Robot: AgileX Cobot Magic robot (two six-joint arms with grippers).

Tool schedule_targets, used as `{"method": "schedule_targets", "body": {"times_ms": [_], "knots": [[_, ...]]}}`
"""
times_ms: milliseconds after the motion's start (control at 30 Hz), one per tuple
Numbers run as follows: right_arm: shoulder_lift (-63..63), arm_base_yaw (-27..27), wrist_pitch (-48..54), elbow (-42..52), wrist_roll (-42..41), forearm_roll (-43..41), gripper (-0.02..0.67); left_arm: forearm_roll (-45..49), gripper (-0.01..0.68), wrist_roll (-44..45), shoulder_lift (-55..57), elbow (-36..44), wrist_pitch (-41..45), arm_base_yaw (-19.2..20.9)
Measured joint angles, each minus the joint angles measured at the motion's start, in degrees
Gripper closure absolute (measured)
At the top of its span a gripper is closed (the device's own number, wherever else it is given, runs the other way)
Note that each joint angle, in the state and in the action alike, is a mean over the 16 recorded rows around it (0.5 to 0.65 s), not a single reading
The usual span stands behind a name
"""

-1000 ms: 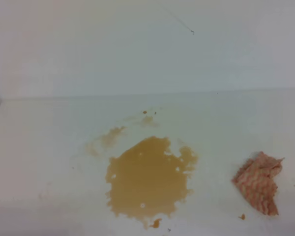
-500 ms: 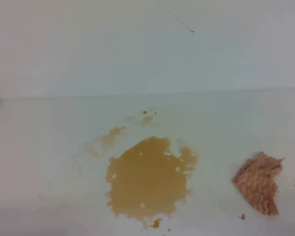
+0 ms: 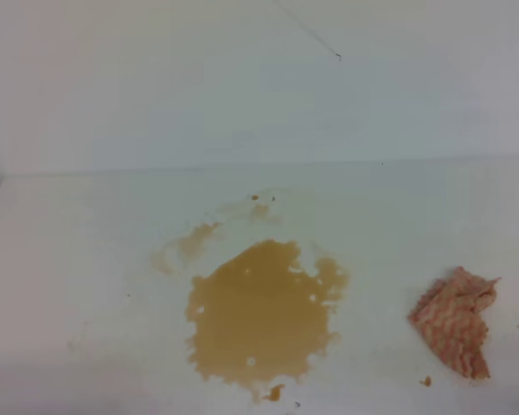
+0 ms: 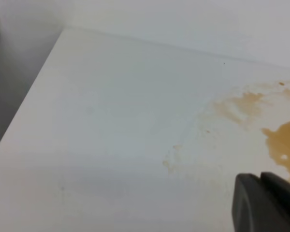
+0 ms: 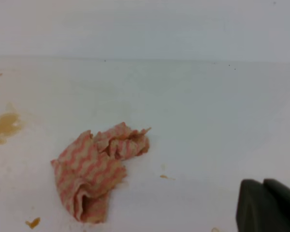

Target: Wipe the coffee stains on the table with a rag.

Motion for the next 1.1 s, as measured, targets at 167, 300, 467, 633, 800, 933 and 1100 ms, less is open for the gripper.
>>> {"method": "schedule_targets", "body": {"times_ms": [167,300,467,633,800,933,1100], "knots": [[0.00,0.00,0.00,0.00,0.00,0.00,0.652,0.00,0.675,0.00,0.00,0.00,0.00,0.00],[0.00,0.00,0.00,0.00,0.00,0.00,0.652,0.00,0.675,0.00,0.00,0.00,0.00,0.00],[0.00,0.00,-0.09,0.00,0.00,0.00,0.652,0.00,0.675,0.00,0.00,0.00,0.00,0.00],[0.00,0.00,-1.35,0.00,0.01,0.02,0.652,0.00,0.675,0.00,0.00,0.00,0.00,0.00],[0.00,0.00,-6.18,0.00,0.12,0.62,0.652,0.00,0.675,0.00,0.00,0.00,0.00,0.00],[0.00,0.00,-12.98,0.00,0.24,1.95,0.652,0.00,0.675,0.00,0.00,0.00,0.00,0.00],[0.00,0.00,-20.69,-0.26,1.06,4.26,0.652,0.00,0.675,0.00,0.00,0.00,0.00,0.00]]}}
